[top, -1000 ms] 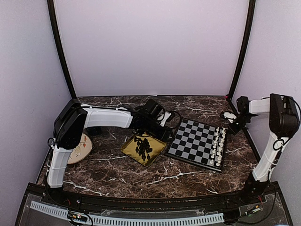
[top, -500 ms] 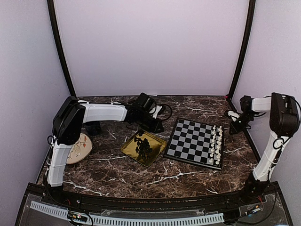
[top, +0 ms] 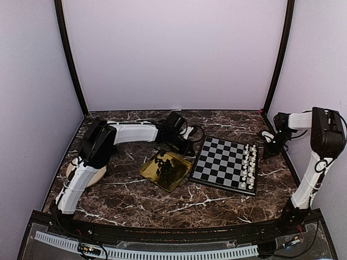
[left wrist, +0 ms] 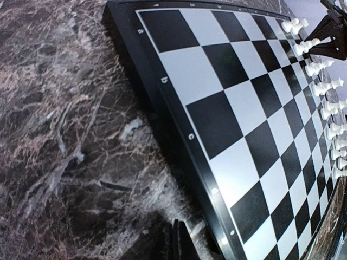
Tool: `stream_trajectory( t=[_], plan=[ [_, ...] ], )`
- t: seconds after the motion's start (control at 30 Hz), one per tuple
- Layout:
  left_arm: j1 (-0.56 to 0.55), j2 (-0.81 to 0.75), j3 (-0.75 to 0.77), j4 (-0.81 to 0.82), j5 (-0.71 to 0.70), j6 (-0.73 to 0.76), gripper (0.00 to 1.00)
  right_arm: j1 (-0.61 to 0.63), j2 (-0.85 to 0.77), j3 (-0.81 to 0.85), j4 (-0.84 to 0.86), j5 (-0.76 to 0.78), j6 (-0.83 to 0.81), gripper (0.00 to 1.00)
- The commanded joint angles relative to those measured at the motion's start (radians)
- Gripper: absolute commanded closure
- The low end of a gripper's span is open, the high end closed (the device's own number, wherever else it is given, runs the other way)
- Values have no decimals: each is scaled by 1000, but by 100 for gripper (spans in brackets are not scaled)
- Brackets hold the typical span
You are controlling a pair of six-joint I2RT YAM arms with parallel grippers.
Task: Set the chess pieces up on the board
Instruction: Adjust the chessboard at the center of the board.
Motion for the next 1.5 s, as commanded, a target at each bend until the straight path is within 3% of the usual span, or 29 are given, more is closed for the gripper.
stream_trajectory(
  t=[0.0,0.33,0.77,1.03,1.27,1.47],
  plan=[
    [-15,9,39,-63,36,28,100,47,39,-9,12,-10,48,93],
    [-87,9,24,-81,57,48,100,66,137,44,23,-71,78,93],
    [-108,-123,-149,-23,11,33,100,102,171,58,36,-123,93,94],
    [-98,-161,-166,-35,-111,24,100,92,130,49,37,-90,112,94],
    [-70,-218,-118,-43,-107,44,100,-31,44,159,-27,-70,106,93],
    [-68,-339,-125,-59,-119,99,100,-58,-122,271,-62,-137,102,82]
  ],
)
